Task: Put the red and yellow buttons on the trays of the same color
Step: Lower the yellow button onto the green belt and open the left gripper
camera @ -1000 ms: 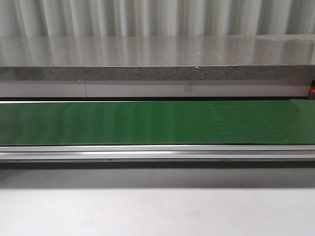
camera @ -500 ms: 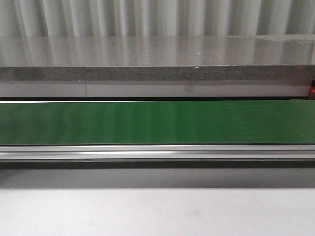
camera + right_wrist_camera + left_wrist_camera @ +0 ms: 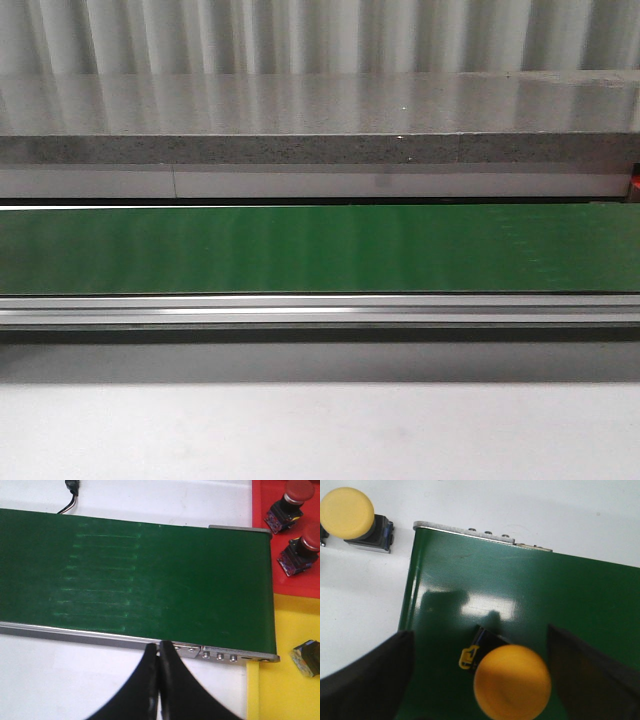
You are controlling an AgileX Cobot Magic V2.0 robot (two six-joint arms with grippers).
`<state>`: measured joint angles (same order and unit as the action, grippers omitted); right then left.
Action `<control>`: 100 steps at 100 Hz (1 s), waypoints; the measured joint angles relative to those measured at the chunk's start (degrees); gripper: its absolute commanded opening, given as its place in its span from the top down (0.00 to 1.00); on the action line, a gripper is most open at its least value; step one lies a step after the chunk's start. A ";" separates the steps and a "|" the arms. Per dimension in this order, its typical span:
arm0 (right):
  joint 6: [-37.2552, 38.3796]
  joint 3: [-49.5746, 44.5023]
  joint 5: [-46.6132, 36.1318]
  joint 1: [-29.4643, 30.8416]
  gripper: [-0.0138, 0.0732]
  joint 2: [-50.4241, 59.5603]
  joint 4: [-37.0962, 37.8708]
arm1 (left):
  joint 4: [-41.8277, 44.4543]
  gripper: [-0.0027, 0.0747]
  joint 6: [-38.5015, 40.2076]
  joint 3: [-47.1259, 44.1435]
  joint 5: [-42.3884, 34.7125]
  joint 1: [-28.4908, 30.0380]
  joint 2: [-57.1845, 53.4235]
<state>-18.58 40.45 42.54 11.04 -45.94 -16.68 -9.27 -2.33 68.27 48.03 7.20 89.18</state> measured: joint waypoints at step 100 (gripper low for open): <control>0.00 0.00 0.00 0.00 0.92 0.00 0.00 | 3.87 0.15 -0.40 5.68 0.26 14.62 0.42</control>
<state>-18.58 40.45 42.54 11.04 -45.94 -16.68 -5.40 -2.72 73.95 48.30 21.83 89.60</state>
